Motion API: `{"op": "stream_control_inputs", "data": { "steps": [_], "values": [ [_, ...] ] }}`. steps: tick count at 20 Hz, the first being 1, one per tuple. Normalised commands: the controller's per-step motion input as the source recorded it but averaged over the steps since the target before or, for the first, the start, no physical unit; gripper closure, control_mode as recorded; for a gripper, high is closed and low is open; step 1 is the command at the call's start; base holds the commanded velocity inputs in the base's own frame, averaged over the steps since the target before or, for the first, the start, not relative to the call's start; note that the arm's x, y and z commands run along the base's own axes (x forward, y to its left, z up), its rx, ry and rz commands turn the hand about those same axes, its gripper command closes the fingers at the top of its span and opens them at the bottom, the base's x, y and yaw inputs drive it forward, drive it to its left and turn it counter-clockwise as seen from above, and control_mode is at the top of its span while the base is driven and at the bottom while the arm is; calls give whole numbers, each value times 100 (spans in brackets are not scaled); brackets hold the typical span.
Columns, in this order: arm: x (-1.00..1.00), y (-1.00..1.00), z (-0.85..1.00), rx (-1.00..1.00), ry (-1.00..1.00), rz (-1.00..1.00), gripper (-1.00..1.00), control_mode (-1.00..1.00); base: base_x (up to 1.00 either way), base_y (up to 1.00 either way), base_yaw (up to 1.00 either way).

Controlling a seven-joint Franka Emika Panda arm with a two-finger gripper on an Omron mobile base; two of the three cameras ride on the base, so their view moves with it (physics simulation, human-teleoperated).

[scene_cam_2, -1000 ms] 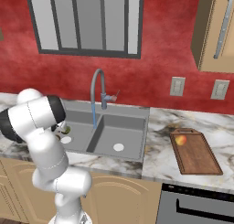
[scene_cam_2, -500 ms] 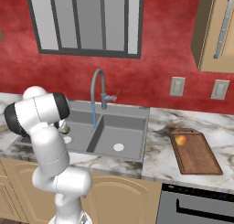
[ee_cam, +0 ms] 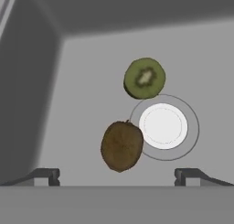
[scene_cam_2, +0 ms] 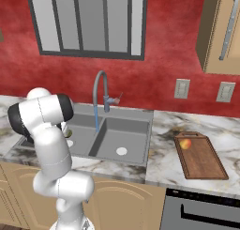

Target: Pick the kiwi, mango, kiwi from the sink and place them on the cutting board to airdry. Then turn off the sink faucet.

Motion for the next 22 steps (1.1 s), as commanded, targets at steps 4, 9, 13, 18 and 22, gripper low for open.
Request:
{"op": "stream_control_inputs", "data": {
  "steps": [4,9,13,18,22],
  "values": [
    [0,0,-3,0,0,0,-100,-100,0,0,0],
    [0,0,-5,0,0,0,-100,-100,0,0,0],
    [0,0,-8,0,0,0,-100,-100,0,0,0],
    [0,0,-12,0,0,0,-100,-100,0,0,0],
    [0,0,-17,-1,0,0,-100,-100,0,0,0]
  ]
}}
